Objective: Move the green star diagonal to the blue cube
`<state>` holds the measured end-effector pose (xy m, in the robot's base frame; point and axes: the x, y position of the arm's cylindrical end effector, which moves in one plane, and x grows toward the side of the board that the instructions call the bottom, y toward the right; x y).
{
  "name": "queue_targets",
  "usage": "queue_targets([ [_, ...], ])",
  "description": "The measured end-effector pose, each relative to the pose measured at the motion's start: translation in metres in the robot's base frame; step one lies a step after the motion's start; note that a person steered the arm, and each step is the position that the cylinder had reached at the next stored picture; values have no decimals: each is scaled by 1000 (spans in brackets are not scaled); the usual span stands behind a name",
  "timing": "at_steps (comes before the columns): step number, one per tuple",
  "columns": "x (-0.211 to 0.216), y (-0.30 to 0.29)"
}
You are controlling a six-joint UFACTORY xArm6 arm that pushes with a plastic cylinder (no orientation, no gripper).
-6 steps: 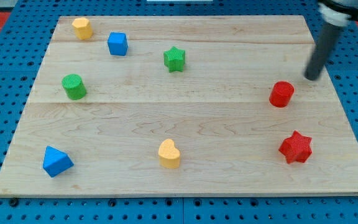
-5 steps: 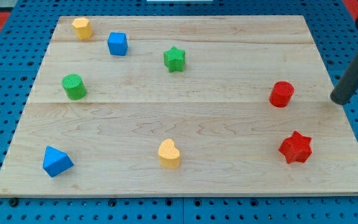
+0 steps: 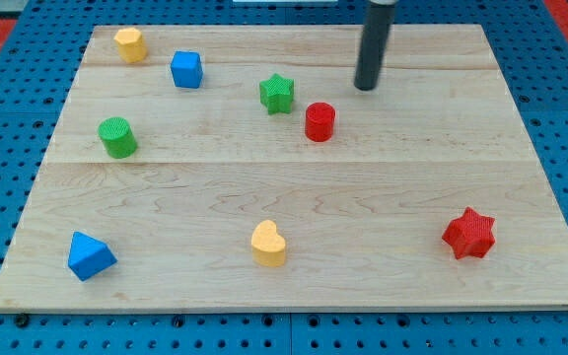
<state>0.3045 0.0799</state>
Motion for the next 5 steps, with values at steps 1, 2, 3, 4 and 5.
queue_targets([
  [1, 5, -59],
  [2, 10, -93],
  [3, 10, -116],
  [4, -3, -78],
  [5, 28, -30],
])
